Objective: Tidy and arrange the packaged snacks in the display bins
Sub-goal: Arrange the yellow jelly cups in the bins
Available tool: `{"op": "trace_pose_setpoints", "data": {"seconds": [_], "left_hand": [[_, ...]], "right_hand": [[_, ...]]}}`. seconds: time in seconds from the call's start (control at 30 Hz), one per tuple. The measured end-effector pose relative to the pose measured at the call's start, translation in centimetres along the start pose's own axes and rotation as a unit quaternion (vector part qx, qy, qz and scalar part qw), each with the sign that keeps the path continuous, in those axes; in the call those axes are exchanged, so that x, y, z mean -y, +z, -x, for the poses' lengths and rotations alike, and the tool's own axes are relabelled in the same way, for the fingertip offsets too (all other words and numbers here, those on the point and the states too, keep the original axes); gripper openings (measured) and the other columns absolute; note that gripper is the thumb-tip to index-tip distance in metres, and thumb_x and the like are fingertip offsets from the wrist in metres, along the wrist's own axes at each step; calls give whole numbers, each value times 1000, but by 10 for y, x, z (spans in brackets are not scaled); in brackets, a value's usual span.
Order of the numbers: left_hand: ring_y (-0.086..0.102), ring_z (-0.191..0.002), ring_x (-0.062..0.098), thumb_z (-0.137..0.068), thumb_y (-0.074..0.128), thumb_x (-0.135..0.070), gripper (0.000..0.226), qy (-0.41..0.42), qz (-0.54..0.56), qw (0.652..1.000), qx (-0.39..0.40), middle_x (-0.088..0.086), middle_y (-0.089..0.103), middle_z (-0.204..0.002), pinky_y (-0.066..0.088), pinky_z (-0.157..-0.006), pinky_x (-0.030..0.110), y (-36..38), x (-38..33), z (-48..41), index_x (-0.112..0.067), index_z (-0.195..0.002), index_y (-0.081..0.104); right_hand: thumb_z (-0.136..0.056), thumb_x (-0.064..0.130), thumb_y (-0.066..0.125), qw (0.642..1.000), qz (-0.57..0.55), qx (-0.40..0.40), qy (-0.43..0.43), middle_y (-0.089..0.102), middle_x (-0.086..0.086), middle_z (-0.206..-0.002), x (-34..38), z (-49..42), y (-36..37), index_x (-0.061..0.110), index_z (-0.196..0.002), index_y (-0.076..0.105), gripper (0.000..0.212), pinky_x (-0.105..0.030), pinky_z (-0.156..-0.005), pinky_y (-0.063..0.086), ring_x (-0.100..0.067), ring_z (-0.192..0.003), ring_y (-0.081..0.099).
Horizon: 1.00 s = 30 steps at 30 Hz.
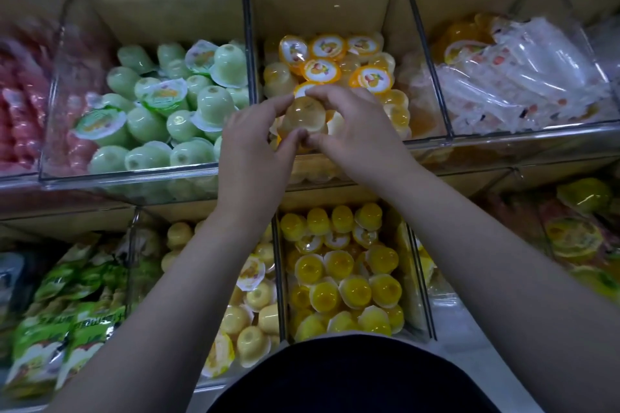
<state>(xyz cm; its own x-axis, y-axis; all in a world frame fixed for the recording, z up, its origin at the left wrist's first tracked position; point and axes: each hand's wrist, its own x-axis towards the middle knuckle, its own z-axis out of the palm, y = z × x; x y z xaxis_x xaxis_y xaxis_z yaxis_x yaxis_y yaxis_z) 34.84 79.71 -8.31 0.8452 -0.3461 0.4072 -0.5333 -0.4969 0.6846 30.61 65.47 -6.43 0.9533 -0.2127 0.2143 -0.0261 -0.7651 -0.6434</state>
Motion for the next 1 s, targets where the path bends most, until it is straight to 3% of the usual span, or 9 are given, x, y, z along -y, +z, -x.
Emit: {"op": "trace_pose_setpoints", "data": {"seconds": [0.1,0.17,0.33,0.47,0.53,0.63,0.77,0.9,1.0], "left_hand": [[56,-111,22,-86,68,-17,40,-1,0,1000,13,-1,66,-115,44,-96,40,2,3,-3,-16,-126,62],[57,-109,25,-85,65,-20,41,0,-12,1000,25,2,67,-114,44,-95,50,4,5,-6,-15,-126,62],[61,-103,28,-82,56,-22,36,-2,-28,998,57,5,67,-107,46,-92,53,10,12,-13,-16,-114,70],[60,-107,23,-87,58,-16,28,1,-20,998,57,1,67,-110,36,-105,56,11,13,-12,-17,-111,71],[59,-109,17,-91,55,-16,28,0,34,999,38,-2,66,-113,38,-106,52,10,9,-9,-18,-116,69],[57,-112,10,-97,52,-13,32,-19,128,991,33,-5,64,-121,46,-99,27,8,-3,-4,-17,-127,62],[49,-123,-6,-102,46,-16,38,-71,252,963,57,-15,55,-131,41,-100,13,7,-23,0,-20,-139,51],[47,-130,-1,-102,42,-22,42,-118,373,918,69,-7,50,-144,40,-107,21,12,-34,9,-19,-145,43],[45,-131,-1,-97,41,-31,47,-125,398,906,80,-9,49,-144,37,-112,28,20,-42,17,-24,-143,43]], "right_hand": [[-84,28,71,1000,29,-4,-3,55,4,-119,-2,-4,5,19,-134,54,53,-45,-107,33,-19,-124,42],[-87,29,69,999,50,8,11,56,-1,-130,-4,-7,9,20,-136,52,53,-48,-110,29,-20,-127,39],[-91,34,63,997,71,26,24,50,-2,-144,-14,-10,14,24,-138,52,49,-49,-117,20,-17,-140,32],[-95,32,57,998,50,26,27,50,-1,-144,-15,-9,16,23,-136,55,41,-40,-119,14,-14,-142,32],[-97,31,55,1000,-7,-2,24,55,1,-139,-13,-7,16,20,-132,58,37,-39,-119,20,-13,-139,37],[-97,33,50,990,-124,-62,28,61,7,-127,-8,-2,16,15,-129,60,38,-25,-105,41,-6,-125,50],[-97,34,45,966,-236,-103,32,62,8,-122,-4,7,13,13,-128,60,40,-21,-100,45,-3,-119,55],[-99,31,42,946,-295,-129,39,61,0,-131,-4,21,7,8,-131,57,42,-21,-103,44,-6,-124,53],[-99,29,40,934,-323,-145,37,61,-6,-131,-10,33,1,3,-132,56,45,-24,-104,44,-10,-125,54]]}}
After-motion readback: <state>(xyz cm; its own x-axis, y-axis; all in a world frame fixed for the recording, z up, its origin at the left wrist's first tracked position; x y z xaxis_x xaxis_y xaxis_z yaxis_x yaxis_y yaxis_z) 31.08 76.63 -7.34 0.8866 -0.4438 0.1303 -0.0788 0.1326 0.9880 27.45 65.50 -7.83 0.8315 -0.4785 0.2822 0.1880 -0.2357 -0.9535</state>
